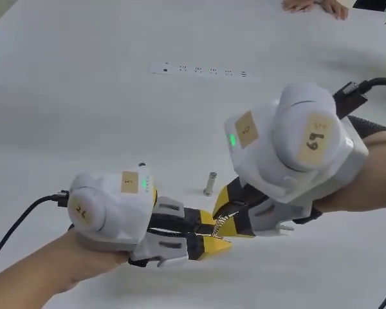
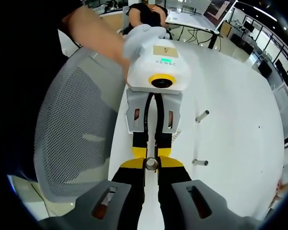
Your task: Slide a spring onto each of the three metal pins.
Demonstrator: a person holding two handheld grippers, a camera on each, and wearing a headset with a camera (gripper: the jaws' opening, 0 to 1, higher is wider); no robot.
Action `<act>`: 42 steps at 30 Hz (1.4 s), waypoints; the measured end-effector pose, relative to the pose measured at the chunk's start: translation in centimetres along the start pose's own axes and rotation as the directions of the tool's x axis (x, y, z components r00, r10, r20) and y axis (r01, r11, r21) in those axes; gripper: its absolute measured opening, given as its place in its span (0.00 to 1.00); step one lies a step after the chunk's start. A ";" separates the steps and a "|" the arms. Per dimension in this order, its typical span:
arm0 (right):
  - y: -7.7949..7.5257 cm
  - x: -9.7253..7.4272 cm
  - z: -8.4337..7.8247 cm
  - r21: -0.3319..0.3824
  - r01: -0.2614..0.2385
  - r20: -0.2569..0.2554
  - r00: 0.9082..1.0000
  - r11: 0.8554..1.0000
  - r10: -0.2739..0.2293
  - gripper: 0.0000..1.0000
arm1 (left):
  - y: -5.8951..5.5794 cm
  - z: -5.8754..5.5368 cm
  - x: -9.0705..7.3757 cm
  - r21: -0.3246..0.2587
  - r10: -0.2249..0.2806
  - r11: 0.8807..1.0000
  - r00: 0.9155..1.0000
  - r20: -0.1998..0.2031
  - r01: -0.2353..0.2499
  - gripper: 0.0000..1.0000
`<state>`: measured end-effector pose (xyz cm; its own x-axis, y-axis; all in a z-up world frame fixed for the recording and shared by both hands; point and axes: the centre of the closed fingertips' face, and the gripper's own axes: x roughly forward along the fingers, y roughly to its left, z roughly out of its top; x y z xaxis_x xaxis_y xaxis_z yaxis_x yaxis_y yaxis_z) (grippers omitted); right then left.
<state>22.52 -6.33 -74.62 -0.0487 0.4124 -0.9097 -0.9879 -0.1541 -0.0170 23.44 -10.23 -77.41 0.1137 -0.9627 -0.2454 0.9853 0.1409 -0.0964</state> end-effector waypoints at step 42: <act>-0.6 -0.4 0.2 -0.118 -0.017 -0.104 0.995 0.993 0.004 0.06 | 1.0 0.6 -0.4 0.001 0.057 0.998 0.998 -0.001 -0.057 0.14</act>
<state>23.09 -6.19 -74.16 -0.0373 0.3163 -0.9479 -0.9628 -0.2655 -0.0507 24.46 -9.90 -76.80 0.1695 -0.9530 -0.2512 0.9774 0.1952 -0.0811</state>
